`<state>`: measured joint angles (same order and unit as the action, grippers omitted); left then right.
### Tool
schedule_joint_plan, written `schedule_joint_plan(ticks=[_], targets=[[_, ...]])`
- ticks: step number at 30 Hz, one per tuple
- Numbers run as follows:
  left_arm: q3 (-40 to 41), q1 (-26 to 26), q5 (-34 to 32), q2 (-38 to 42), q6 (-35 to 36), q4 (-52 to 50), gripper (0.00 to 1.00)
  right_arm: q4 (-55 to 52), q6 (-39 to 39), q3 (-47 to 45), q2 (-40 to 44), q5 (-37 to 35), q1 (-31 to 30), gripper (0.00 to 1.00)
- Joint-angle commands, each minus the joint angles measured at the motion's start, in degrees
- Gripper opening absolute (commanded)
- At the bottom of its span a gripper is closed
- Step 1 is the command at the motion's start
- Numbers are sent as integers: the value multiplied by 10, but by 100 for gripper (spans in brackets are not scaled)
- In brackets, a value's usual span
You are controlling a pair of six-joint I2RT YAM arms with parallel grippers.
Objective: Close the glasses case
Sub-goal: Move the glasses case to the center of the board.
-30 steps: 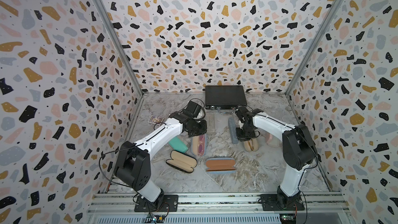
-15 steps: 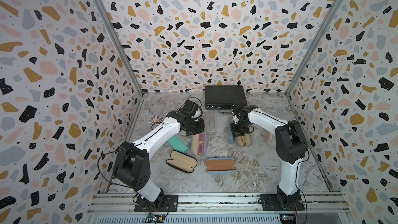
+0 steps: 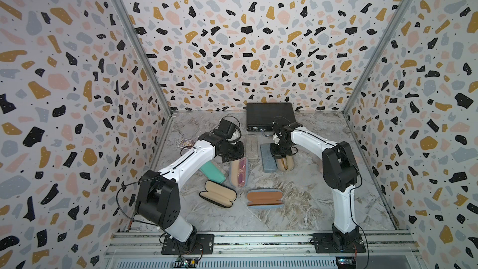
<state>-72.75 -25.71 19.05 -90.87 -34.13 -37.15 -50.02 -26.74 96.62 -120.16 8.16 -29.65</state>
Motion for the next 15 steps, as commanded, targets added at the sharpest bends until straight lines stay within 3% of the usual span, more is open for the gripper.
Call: schedule_joint_plan(ticks=[1, 15], targets=[[4, 2, 22, 5, -8, 21, 7, -36, 6, 6, 24, -44, -1, 11], [8, -7, 41, -19, -28, 48, 6, -23, -4, -8, 14, -69, 28, 15]])
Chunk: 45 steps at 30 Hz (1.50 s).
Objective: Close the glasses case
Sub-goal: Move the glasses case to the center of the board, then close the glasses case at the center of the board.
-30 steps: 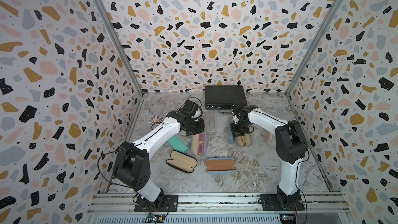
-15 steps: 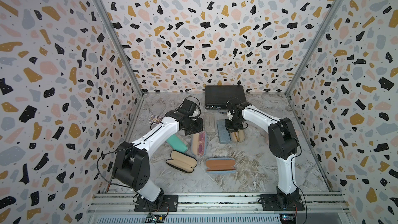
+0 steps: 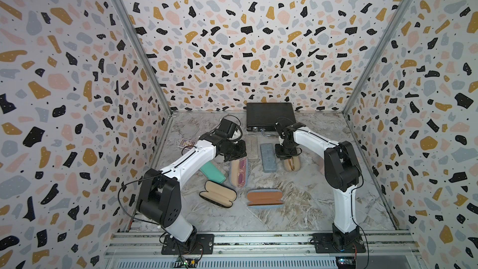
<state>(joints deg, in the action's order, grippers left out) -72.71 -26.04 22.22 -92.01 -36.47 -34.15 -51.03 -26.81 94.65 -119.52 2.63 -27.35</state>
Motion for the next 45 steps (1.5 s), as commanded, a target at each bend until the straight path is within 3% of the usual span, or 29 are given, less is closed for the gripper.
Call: schedule_joint_plan(ticks=[1, 9, 16, 30, 33, 38, 41, 45], targets=[[7, -4, 9, -10, -4, 19, 6, -13, -4, 14, 5, -13, 6, 15], [1, -8, 12, -22, -5, 21, 6, -13, -2, 26, -4, -12, 10, 28], [-8, -15, 12, -27, -6, 21, 6, -15, 0, 22, 14, -11, 11, 33], [-91, -41, 11, -77, -10, 14, 3, -60, 22, -14, 162, -66, 30, 38], [-120, -51, 13, -106, -10, 5, 0, -64, 32, -32, 191, -72, 47, 31], [-182, -74, 9, -159, -5, -25, 0, -64, 46, -73, 219, -81, 79, 6], [-223, -85, 5, -193, -2, -43, 0, -64, 53, -90, 219, -75, 99, 0], [-280, -98, 1, -242, 4, -73, 0, -57, 60, -108, 216, -67, 122, 0]])
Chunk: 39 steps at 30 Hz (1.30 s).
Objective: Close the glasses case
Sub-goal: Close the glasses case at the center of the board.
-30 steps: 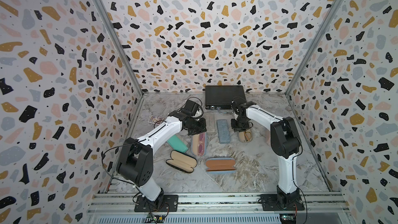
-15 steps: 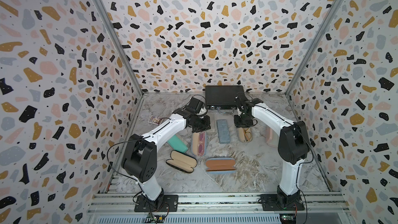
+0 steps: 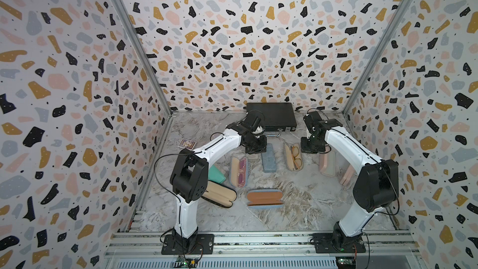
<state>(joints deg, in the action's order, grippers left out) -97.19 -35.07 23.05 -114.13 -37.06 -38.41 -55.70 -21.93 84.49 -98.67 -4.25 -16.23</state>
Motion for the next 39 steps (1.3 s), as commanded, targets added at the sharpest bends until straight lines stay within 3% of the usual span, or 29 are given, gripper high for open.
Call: schedule_joint_plan(ticks=[1, 14, 39], targets=[[-50, -12, -9, -33, 11, -38, 0, -4, 12, -12, 8, 5, 18, 0], [-151, -37, -49, -138, 29, -114, 0, 42, 19, -33, -45, 51, 46, 0], [-275, -56, -9, -254, 21, -121, 0, 98, 28, -35, -118, 103, 59, 0]])
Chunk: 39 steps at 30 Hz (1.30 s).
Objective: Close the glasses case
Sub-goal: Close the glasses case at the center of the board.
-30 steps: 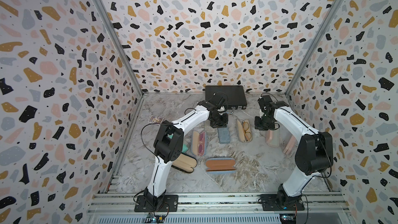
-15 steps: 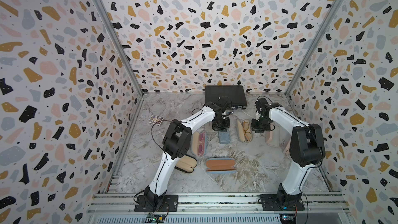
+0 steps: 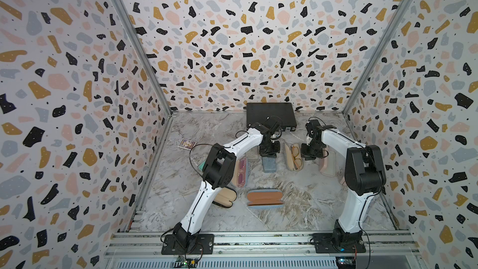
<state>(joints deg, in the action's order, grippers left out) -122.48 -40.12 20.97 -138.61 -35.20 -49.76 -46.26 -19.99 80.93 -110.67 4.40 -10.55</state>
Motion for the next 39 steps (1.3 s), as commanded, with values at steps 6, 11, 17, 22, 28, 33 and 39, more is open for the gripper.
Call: schedule_joint_plan(ticks=[6, 11, 17, 22, 28, 33, 39], targets=[[-45, -11, 18, -25, -1, -8, 0, 14, 17, -2, -4, 51, 2, 0], [-65, -18, 26, -37, -7, -7, 0, 23, 24, -4, -2, 84, 2, 0], [-83, -24, 31, -47, -14, -6, 0, 18, 31, -3, -2, 95, 1, 1], [-86, -25, 34, -48, -16, -4, 0, 18, 32, -5, -4, 101, 2, 1], [-90, -29, 37, -52, -20, 0, 0, 17, 38, -1, -4, 118, 2, 1], [-98, -32, 39, -53, -22, 1, 0, 12, 40, 1, -5, 121, -1, 1], [-108, -38, 40, -57, -22, -2, 0, 6, 47, 6, -4, 126, -12, 1]])
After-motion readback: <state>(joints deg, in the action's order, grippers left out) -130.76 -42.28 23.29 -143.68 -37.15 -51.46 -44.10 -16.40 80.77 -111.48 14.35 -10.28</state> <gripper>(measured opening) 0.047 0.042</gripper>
